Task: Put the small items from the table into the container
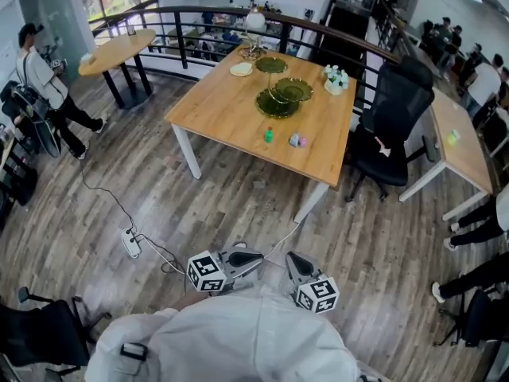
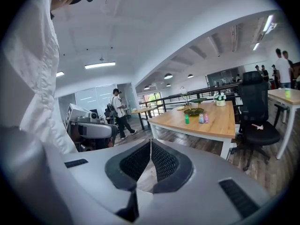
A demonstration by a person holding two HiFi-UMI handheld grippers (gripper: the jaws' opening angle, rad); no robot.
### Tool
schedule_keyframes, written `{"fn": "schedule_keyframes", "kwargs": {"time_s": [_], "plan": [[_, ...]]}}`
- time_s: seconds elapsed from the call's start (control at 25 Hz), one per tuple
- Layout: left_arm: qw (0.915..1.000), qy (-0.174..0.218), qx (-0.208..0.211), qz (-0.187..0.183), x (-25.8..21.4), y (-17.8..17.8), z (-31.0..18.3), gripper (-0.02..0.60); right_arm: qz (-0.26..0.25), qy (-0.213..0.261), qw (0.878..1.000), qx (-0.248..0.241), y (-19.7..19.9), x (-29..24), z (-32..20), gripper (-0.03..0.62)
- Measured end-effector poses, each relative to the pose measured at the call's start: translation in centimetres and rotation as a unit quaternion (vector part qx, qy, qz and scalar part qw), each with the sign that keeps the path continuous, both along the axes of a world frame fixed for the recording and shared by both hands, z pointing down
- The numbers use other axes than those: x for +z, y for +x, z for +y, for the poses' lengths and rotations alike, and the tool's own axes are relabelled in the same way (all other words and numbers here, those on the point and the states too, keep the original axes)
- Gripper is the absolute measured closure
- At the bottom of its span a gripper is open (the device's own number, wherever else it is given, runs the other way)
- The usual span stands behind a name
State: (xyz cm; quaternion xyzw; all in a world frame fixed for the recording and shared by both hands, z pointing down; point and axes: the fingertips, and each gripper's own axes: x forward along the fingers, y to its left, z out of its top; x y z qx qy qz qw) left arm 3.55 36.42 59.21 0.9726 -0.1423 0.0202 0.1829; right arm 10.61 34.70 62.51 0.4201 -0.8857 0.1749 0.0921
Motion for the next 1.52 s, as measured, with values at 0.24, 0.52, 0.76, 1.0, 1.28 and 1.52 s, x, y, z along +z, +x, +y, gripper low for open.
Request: {"fn": "schedule_keyframes", "kwargs": {"time_s": [0.24,0.52,0.76,1.0,1.28,1.52], "plan": [[1.0,-0.004,-0.001,0.009,0.9,-0.1,-4.8,0.571,-0.005,-0.007,1.0,0.008,0.3,1.1,-4.8,0.579],[0.9999,0.001,0.005,0.011,0.8,-1.8,-15.8,0.571,-0.004,-0.008,1.0,0.024,-1.0,1.3,-14.9,0.579],[0.9996,0.011,0.018,0.019,-1.4,-4.3,-26.2,0.571,-0.002,-0.001,0.999,0.037,-3.5,-0.3,-24.2,0.579],[0.9994,0.008,0.02,0.027,-2.3,-7.3,-34.8,0.571,0.012,0.007,0.999,0.03,-6.6,-1.7,-33.0,0.579],[0.9988,0.001,0.027,0.04,-2.6,-9.4,-41.8,0.571,0.019,0.002,0.999,0.045,-8.5,-1.5,-39.2,0.579],[0.9987,-0.002,0.033,0.038,-2.5,-9.1,-44.4,0.571,0.017,-0.004,0.998,0.052,-8.2,-1.4,-41.5,0.579]]}}
